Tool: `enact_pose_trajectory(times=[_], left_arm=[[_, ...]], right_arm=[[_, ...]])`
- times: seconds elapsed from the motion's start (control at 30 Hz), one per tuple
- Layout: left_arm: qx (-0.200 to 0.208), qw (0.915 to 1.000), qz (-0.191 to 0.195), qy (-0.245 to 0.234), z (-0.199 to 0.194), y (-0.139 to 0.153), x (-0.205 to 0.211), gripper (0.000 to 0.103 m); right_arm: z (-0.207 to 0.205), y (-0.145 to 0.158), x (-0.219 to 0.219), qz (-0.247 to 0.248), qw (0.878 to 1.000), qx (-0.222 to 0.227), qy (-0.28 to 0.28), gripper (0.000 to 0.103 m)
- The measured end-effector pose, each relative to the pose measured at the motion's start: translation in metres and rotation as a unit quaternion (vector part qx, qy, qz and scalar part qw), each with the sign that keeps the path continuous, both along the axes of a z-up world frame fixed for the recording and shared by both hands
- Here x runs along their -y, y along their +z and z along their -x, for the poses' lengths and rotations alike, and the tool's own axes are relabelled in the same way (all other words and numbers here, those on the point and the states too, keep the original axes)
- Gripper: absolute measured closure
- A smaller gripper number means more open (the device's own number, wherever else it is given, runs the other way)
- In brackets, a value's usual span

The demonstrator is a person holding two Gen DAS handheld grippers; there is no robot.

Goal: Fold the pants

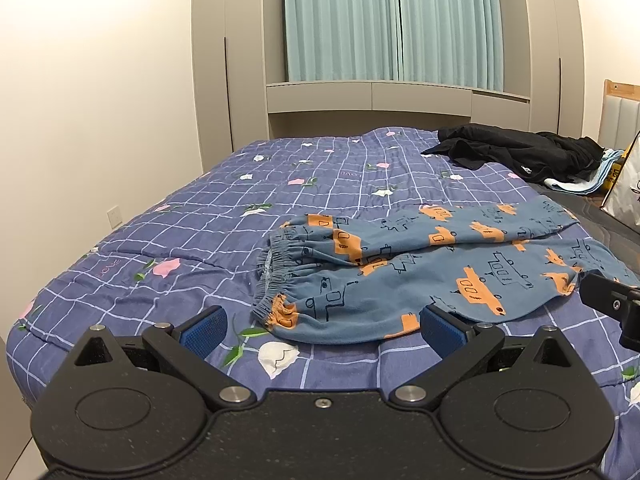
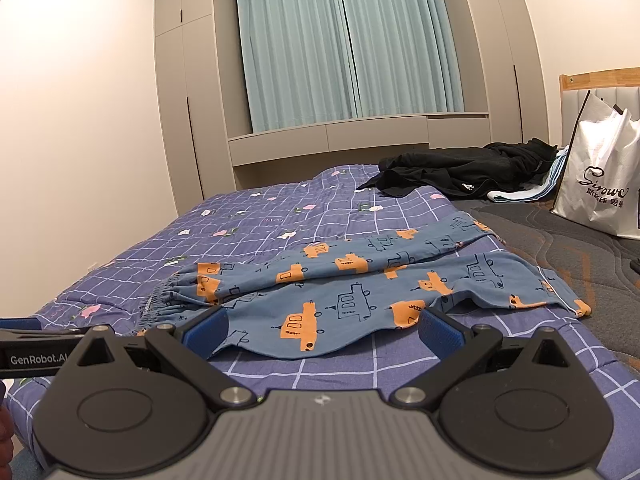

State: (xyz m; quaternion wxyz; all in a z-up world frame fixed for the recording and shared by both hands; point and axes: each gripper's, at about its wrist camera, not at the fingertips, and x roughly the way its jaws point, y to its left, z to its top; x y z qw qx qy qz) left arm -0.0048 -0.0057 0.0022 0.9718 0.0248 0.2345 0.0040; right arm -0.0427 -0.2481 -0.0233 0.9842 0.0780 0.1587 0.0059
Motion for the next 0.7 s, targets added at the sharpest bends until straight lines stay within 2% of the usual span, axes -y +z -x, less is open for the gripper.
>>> enact_pose_trajectory(times=[0.7], left_arm=[[-0.016, 0.9998, 0.004, 0.009, -0.0047, -0.0016, -0.0023, 0.001]], right_arm=[[-0.0067, 0.0033, -0.006, 0.022, 0.999, -0.037, -0.016, 0.0]])
